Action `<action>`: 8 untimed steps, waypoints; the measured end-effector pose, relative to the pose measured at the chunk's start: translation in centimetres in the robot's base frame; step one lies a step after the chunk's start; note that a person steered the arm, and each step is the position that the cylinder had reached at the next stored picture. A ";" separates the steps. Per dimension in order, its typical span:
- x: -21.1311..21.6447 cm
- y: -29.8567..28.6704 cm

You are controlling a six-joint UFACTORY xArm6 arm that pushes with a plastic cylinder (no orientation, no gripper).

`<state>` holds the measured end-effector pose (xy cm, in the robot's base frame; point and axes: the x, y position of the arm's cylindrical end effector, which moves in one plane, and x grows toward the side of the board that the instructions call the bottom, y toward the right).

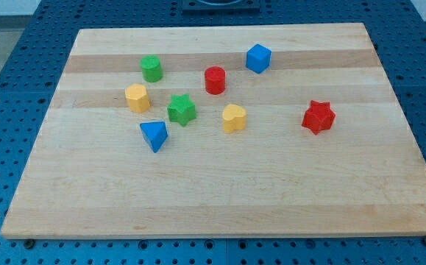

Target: Move the blue cube into the red circle

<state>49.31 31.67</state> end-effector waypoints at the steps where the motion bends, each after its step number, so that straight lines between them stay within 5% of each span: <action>1: -8.4 -0.6; 3: -19.4 -9.8; 4: -20.8 -14.6; 6: -20.6 -24.3; 8: -15.7 -29.2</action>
<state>33.63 2.44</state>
